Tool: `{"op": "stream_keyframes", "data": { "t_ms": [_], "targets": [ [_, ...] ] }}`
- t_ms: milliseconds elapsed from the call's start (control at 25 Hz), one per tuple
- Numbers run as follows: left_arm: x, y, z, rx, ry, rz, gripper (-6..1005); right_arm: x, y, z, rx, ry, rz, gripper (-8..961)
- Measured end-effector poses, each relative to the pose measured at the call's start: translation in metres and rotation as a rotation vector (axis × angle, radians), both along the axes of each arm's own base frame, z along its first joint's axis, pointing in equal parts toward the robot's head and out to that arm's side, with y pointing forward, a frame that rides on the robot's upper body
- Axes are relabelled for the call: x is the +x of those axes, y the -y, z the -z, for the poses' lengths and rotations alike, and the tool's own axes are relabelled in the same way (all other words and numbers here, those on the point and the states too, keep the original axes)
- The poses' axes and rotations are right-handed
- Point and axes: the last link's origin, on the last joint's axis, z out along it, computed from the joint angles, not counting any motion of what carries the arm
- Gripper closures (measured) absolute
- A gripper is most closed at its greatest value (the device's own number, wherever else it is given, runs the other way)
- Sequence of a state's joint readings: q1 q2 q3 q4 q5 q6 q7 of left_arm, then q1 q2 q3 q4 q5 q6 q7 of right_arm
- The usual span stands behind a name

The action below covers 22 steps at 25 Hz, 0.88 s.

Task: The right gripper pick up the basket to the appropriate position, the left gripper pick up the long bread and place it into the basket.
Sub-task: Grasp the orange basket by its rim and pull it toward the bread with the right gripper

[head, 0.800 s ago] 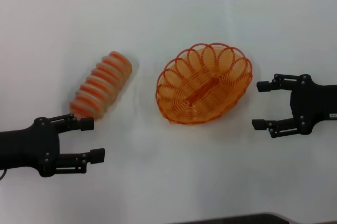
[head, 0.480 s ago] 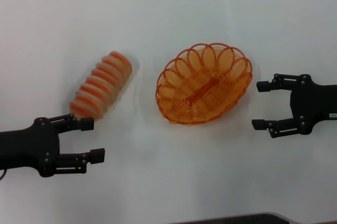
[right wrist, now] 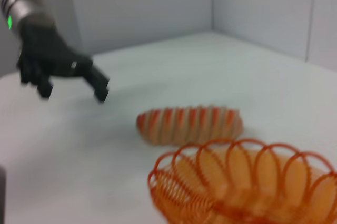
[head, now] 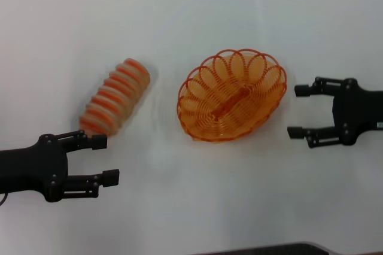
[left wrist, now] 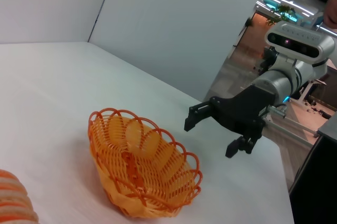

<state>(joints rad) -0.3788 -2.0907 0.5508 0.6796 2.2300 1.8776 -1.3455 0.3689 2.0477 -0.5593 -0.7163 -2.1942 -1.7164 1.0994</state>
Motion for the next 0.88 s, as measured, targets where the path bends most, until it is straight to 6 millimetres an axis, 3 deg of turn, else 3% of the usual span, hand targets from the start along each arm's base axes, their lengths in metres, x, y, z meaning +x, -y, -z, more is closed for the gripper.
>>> {"op": "stream_keyframes", "data": {
  "t_ms": [240, 440, 880],
  "targets": [
    [0.000, 0.000, 0.000, 0.001, 0.000, -0.001, 141, -0.008, -0.011, -0.014, 0.053, -0.113, 0.102, 36],
    [0.000, -0.001, -0.001, 0.003, -0.002, 0.000, 142, -0.020, -0.032, -0.025, 0.040, -0.210, 0.246, 37],
    [0.002, -0.005, -0.002, 0.024, 0.003, 0.009, 141, -0.036, -0.070, -0.038, -0.054, -0.263, 0.529, 38]
  ]
}}
